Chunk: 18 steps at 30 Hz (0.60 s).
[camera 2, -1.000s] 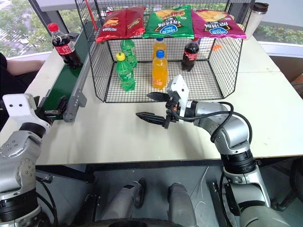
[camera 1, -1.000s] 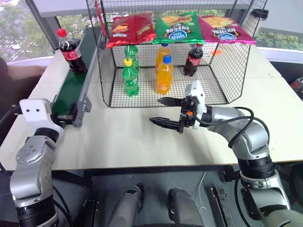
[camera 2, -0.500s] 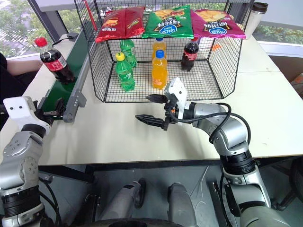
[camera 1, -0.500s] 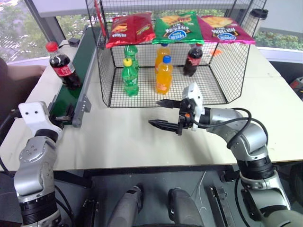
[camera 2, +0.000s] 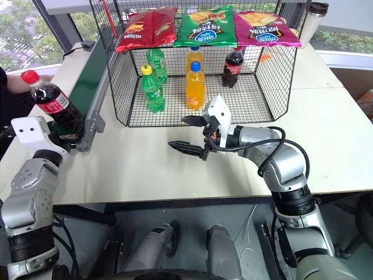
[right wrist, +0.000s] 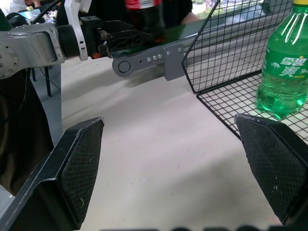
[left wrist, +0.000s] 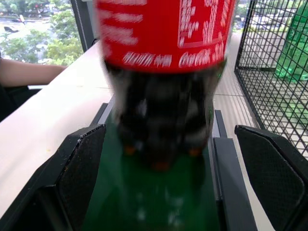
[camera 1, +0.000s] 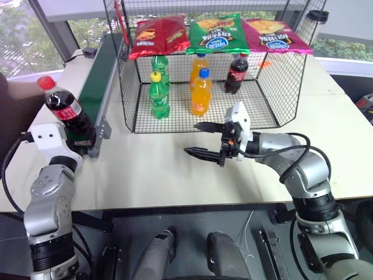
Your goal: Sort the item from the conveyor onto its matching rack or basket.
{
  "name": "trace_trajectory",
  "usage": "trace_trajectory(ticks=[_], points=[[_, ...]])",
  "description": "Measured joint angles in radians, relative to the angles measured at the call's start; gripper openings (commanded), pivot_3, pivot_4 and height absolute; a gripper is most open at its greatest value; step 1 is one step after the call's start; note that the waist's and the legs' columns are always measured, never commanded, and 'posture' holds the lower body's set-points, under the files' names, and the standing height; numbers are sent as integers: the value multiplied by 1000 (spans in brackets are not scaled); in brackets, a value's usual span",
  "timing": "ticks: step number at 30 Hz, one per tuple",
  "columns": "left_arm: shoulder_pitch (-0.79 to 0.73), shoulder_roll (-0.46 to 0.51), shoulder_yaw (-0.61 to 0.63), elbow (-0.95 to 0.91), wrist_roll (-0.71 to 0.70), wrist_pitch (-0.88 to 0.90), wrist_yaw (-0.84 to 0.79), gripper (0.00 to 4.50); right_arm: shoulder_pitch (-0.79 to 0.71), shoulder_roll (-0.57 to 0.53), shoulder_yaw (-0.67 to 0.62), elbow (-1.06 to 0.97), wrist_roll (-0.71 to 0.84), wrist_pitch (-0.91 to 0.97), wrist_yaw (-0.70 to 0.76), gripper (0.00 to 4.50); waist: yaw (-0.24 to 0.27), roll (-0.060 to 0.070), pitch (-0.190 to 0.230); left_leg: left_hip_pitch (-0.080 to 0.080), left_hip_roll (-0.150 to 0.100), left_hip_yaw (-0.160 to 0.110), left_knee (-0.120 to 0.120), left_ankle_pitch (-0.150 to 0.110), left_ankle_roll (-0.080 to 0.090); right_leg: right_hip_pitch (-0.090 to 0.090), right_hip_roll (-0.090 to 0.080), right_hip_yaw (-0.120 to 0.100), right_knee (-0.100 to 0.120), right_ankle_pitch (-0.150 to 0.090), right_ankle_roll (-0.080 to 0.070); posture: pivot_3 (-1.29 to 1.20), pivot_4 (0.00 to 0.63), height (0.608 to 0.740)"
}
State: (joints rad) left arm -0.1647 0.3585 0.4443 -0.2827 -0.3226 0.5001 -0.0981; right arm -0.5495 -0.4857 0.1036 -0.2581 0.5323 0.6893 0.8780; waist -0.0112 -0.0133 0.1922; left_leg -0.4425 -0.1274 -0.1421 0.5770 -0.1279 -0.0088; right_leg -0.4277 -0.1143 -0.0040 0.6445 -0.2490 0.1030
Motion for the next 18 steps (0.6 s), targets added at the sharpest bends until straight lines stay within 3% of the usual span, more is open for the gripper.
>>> trace_trajectory(ticks=[2, 7, 14, 18], points=[[-1, 0, -1, 5, 3, -7, 1, 4500, 0, 0, 0, 0, -1, 0, 0, 4484, 0, 0, 0, 0, 0, 0, 0, 0, 0, 0, 0, 0, 0, 0, 0, 0, 150, 738], [24, -16, -2, 4, -5, -72, -38, 2987, 0, -1, 0, 1, -6, 0, -4, 4500, 2, 0, 0, 0, 0, 0, 0, 0, 0, 0, 0, 0, -1, 0, 0, 0, 150, 738], [-16, -22, 14, -17, -146, -21, -67, 2979, 0, -4, 0, 2, -8, 0, -5, 4500, 10, -1, 1, -1, 0, 0, 0, 0, 0, 0, 0, 0, -1, -1, 1, 0, 150, 738], [-97, 35, 0, -54, -234, 40, -111, 2979, 0, -5, 0, 2, -8, 1, -7, 4500, 8, -2, 1, -1, 0, 0, 0, 0, 0, 0, 0, -1, -1, 0, 0, 0, 150, 738]])
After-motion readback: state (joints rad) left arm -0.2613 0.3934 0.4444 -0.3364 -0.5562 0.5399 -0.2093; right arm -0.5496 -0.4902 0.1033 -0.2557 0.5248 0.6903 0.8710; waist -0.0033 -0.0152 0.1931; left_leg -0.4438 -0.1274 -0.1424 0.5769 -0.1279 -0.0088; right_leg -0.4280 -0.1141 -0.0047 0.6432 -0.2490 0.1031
